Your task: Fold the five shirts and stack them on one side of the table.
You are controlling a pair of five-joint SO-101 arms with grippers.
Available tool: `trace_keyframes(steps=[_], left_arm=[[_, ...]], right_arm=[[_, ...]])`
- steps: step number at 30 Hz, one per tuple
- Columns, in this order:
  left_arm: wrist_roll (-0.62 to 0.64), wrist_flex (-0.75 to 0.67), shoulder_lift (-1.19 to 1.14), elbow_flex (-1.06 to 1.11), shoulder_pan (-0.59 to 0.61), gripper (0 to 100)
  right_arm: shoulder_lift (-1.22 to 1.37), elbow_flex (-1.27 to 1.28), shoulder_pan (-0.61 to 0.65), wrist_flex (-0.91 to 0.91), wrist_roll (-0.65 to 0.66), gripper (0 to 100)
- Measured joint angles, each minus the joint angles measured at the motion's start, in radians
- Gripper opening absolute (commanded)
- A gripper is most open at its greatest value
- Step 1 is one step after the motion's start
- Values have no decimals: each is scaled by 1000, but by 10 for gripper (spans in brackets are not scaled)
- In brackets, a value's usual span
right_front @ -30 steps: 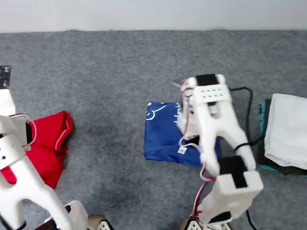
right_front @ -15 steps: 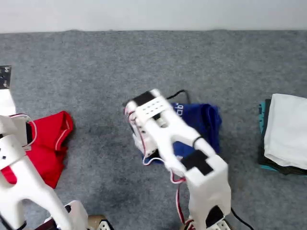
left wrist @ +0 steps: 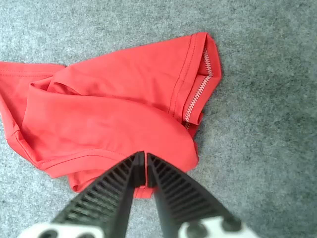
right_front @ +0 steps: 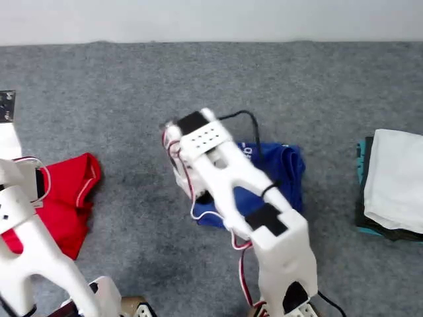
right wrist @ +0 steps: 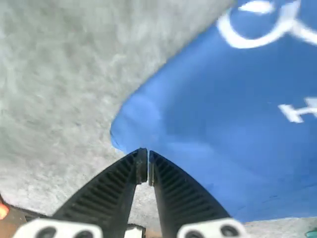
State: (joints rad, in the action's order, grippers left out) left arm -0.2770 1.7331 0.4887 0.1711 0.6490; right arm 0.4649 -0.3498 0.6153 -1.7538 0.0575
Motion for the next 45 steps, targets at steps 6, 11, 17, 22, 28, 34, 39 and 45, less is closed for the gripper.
trace_keyframes(steps=[6,11,17,22,28,34,39,45], left_arm=[[0,0,0,0,0,14],[0,-5,0,0,0,14],[0,-9,0,34,0,14],[0,-9,0,55,0,14],[0,-9,0,55,0,14],[0,-9,0,55,0,14],[0,-9,0,55,0,14],[0,-9,0,55,0,14]], right_arm=[[-107,-11,-192,0,38,9],[-114,-11,-345,0,87,69],[-114,-11,-431,0,71,202],[-114,-11,-430,0,51,166],[-114,-11,-460,32,46,171],[-114,-9,-508,106,46,171],[-114,12,-525,152,46,171],[-89,12,-529,180,46,169]])
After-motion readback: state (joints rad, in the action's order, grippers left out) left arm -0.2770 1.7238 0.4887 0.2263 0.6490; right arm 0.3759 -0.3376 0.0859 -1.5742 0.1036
